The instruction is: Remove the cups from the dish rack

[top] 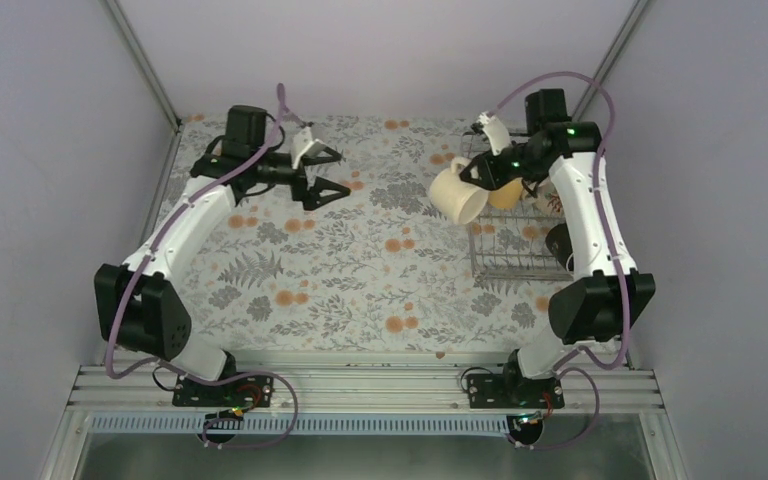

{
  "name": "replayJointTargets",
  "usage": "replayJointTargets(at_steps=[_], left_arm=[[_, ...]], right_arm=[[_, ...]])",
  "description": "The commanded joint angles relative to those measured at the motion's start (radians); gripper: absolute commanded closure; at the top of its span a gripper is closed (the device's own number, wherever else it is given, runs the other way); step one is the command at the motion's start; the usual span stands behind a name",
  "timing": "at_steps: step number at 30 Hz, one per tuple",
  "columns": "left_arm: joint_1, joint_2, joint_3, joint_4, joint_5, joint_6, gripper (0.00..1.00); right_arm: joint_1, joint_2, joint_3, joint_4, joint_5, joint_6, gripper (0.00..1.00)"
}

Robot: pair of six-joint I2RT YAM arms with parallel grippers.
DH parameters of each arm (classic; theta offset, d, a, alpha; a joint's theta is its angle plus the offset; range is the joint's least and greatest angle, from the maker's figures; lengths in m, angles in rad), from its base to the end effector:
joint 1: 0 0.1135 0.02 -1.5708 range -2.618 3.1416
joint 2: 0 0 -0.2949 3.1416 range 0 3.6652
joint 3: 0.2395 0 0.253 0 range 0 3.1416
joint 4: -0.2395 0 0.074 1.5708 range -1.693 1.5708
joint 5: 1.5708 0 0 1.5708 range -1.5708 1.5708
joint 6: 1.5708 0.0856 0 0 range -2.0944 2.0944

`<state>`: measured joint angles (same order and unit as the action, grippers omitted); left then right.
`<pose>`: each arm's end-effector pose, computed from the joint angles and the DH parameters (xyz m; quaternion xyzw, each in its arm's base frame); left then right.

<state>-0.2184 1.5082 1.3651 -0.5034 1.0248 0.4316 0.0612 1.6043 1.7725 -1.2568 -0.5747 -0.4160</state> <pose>0.3238 -0.1468 0.3608 0.4563 0.6695 -0.3950 0.4331 0.3263 0.0666 0.3793 -0.2858 0.8889 0.2305 0.2740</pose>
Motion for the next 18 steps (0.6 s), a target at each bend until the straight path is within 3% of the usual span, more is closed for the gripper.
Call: replayJointTargets(at_steps=[1,5,8,12,18], left_arm=[[-0.09,0.056,0.07,0.021,0.031,0.002,0.0],[-0.128,0.132,0.083,0.044,0.109,-0.043,0.0],[-0.151,0.23,0.15,-0.053,0.211,-0.002,0.0],[-0.196,0.303,0.251,-0.149,0.247,0.075,0.0],[-0.211,0.334,0.318,-0.087,0.307,0.016,0.0]], right_arm=[[0.063,-0.003,0.107,0.067,-0.197,-0.018,0.97],[0.077,-0.008,0.121,0.156,-0.253,-0.002,0.97],[0.079,0.002,0.133,0.188,-0.324,0.009,0.97],[0.092,0.024,0.131,0.224,-0.376,0.023,0.97],[0.109,0.041,0.124,0.233,-0.437,0.009,0.97]])
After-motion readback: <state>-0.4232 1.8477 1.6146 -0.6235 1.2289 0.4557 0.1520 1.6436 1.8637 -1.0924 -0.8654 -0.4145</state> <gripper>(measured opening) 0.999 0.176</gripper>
